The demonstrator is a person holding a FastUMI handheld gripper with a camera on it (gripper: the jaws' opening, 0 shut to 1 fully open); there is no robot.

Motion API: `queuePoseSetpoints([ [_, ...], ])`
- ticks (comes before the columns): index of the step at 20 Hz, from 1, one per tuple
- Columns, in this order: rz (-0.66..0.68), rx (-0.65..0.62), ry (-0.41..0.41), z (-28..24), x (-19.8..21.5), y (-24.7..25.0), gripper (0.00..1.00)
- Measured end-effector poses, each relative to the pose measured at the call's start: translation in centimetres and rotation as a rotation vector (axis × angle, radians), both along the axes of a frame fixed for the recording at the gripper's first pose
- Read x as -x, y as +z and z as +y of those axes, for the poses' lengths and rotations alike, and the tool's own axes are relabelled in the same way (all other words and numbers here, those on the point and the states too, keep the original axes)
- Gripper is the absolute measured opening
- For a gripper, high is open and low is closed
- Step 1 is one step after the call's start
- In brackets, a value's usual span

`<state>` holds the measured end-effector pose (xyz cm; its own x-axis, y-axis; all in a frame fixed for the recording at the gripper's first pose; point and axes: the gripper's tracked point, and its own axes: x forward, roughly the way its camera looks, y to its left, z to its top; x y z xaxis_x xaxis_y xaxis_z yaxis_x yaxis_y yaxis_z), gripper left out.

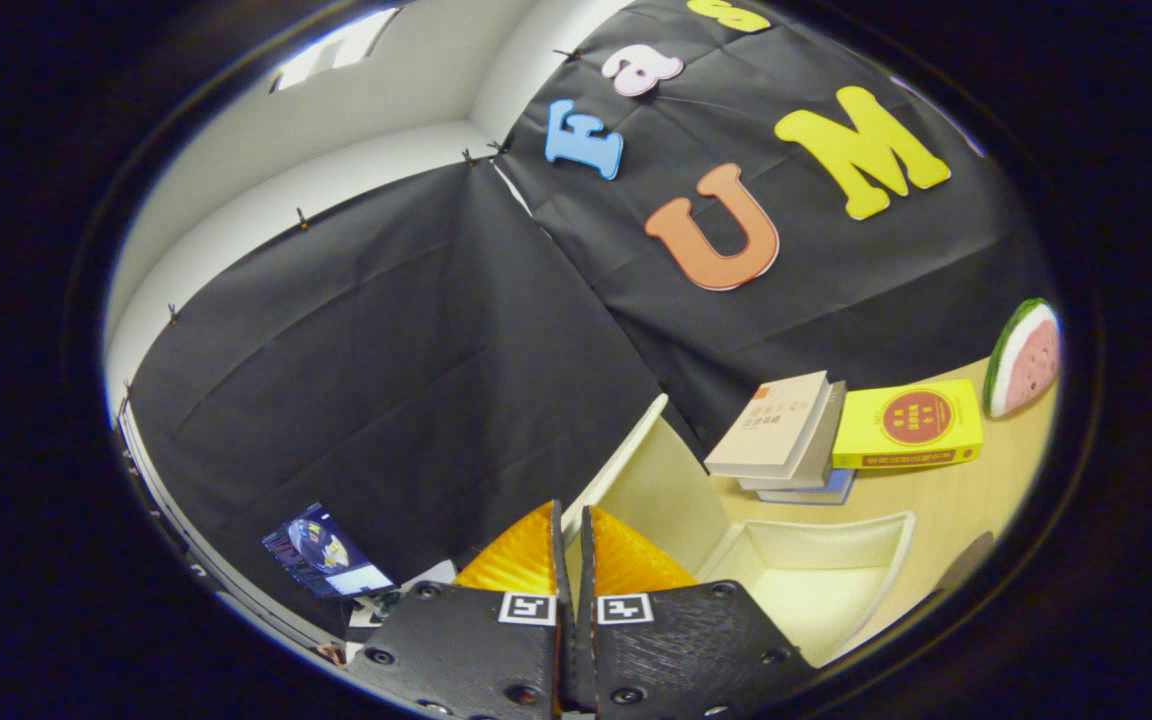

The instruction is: Open the storage box then place both shoes into the box .Put the left shoe in first, then the right shoe, with the right side of both shoes facing outward in a uniform manner.

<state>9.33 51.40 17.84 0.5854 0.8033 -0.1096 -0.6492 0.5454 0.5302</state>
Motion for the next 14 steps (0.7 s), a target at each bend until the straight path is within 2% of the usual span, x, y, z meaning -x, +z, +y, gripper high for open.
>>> queuePoseSetpoints([
  [2, -0.003, 0.016, 0.005, 2.2, 0.3, 0.1, 0.01],
  [6, -0.041, 0.065, 0.024, 5.7, 0.7, -0.6, 0.19],
  [10, -0.065, 0.133, 0.041, 7.8, 2.2, -1.7, 0.81],
  [14, -0.103, 0.165, 0.004, 6.9, 2.6, -2.1, 0.87],
])
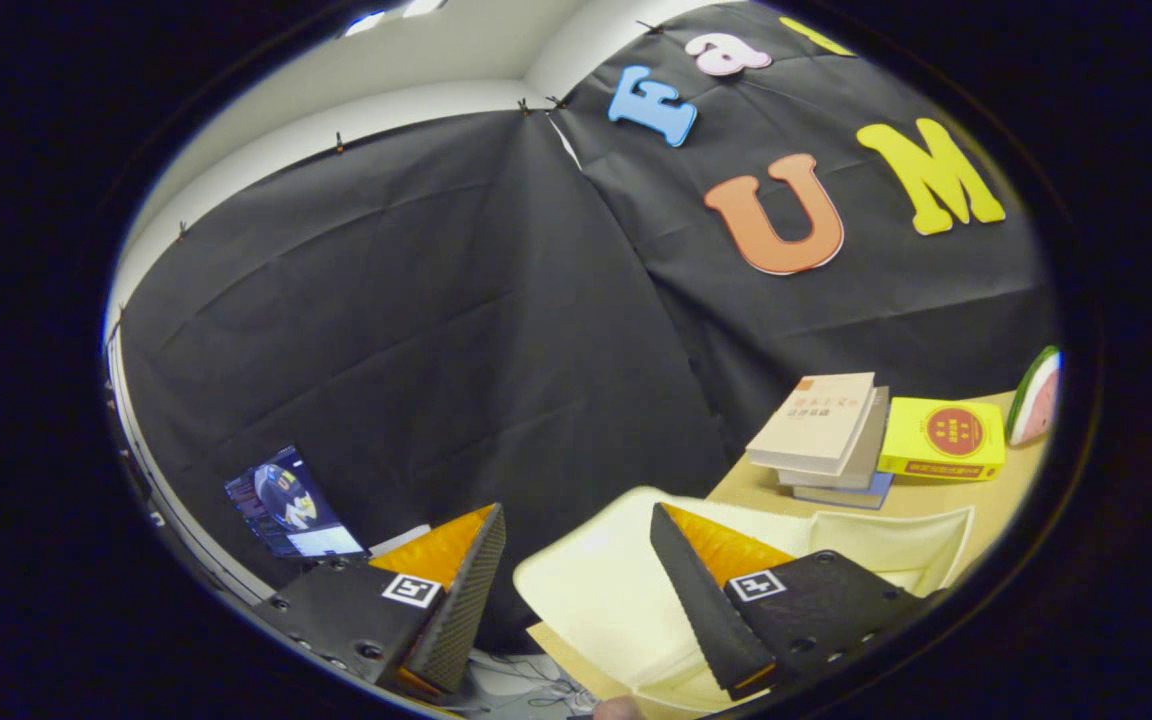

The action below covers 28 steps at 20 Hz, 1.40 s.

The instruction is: Open the storage box then place both shoes into the box .Put the left shoe in first, then the right shoe, with the right side of both shoes facing outward in a uniform manner.

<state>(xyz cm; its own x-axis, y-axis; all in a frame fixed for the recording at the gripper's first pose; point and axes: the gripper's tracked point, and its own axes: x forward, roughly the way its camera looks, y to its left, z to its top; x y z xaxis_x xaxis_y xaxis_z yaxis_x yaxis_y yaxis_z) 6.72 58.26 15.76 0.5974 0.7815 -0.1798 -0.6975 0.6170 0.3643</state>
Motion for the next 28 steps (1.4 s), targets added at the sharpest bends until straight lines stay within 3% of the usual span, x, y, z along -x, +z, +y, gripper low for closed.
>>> queuePoseSetpoints([
  [4, -0.055, 0.023, -0.086, -3.7, -0.4, -0.2, 0.94],
  [9, -0.111, 0.087, -0.191, -10.3, -1.0, -1.1, 0.94],
  [20, -0.227, 0.215, -0.485, -31.6, -1.8, -2.4, 0.96],
  [24, -0.218, 0.269, -0.607, -39.2, -2.2, -4.2, 0.96],
  [28, -0.109, 0.348, -0.673, -44.7, -1.9, -9.5, 0.96],
])
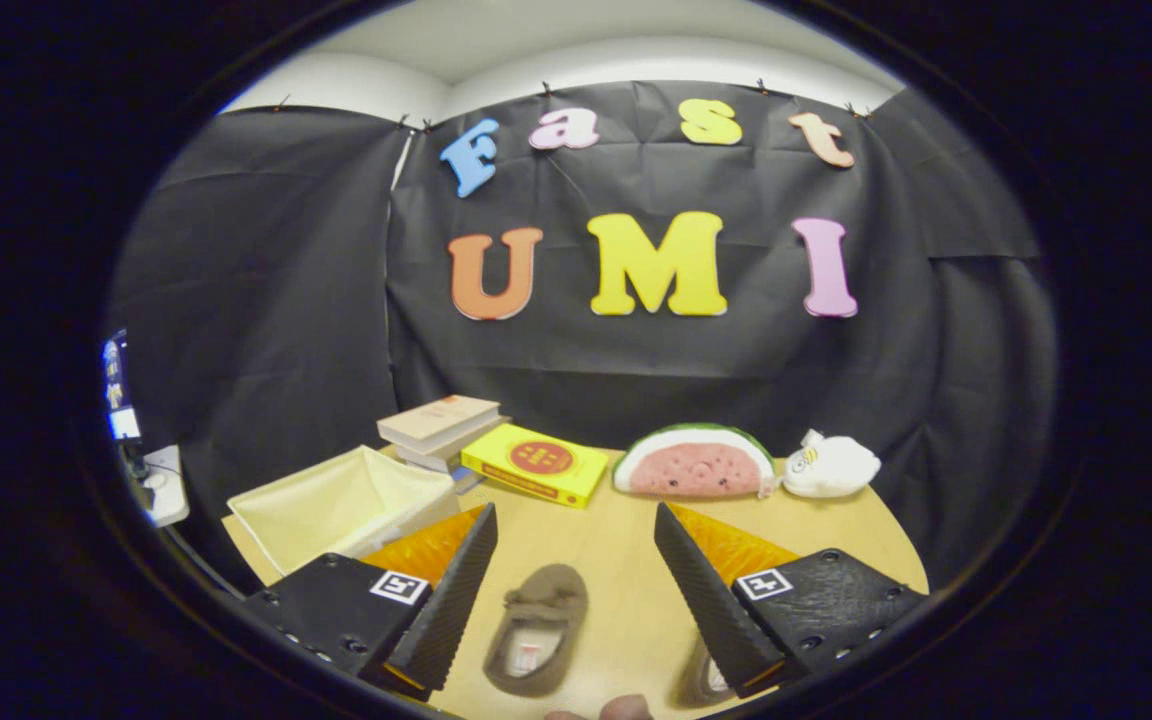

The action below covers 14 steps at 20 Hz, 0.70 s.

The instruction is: Open the storage box then place both shoes into the box .Put the left shoe in first, then the right shoe, with the right side of both shoes facing outward in a uniform manner.

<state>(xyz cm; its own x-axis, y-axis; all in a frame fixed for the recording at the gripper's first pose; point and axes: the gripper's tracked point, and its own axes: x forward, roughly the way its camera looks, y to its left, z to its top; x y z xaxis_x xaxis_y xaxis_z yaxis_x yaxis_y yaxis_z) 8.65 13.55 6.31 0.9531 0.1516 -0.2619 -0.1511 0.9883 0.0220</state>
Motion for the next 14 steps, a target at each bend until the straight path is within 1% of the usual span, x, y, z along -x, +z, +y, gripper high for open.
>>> queuePoseSetpoints([
  [2, 0.077, 0.009, -0.019, -0.8, 0.1, -3.1, 0.96],
  [7, 0.251, 0.063, 0.015, 0.4, 0.3, -9.4, 0.96],
  [10, 0.319, 0.073, 0.033, 1.4, -0.1, -11.5, 0.96],
  [14, 0.392, 0.052, 0.03, 2.7, -0.9, -13.8, 0.96],
])
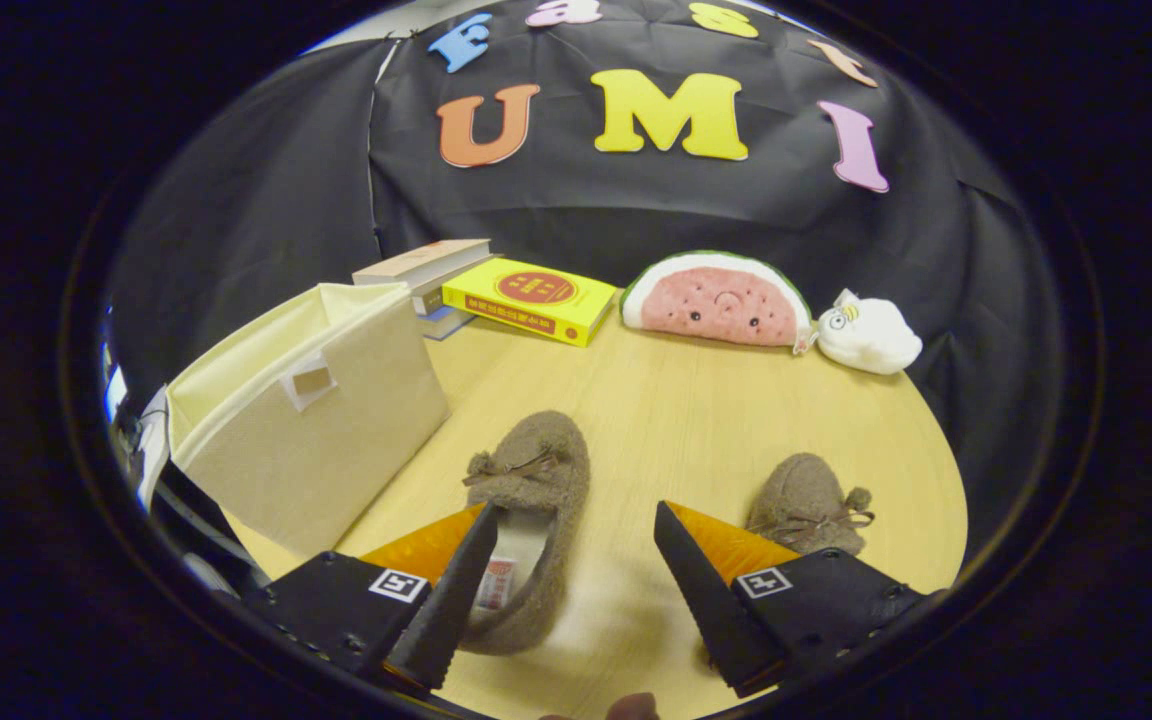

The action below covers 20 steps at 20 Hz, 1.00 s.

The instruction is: Open the storage box then place both shoes into the box .Put the left shoe in first, then the right shoe, with the right side of both shoes facing outward in a uniform manner.

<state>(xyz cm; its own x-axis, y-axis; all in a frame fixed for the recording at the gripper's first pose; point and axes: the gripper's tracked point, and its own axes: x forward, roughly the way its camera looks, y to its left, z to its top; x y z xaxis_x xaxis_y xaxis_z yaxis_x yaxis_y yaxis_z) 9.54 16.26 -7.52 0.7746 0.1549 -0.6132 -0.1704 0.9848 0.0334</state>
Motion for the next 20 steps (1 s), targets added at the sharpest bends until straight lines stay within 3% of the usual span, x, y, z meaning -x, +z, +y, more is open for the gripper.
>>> queuePoseSetpoints([
  [4, 0.112, -0.065, -0.047, 1.1, -0.8, -2.8, 0.96],
  [6, 0.158, -0.094, -0.051, 1.7, -0.8, -3.5, 0.86],
  [12, 0.21, -0.093, -0.098, 1.1, -1.6, -5.1, 0.12],
  [14, 0.212, -0.14, -0.114, 1.0, -1.6, -5.0, 0.01],
  [20, 0.214, -0.283, -0.15, 1.2, -0.4, -2.9, 0.0],
])
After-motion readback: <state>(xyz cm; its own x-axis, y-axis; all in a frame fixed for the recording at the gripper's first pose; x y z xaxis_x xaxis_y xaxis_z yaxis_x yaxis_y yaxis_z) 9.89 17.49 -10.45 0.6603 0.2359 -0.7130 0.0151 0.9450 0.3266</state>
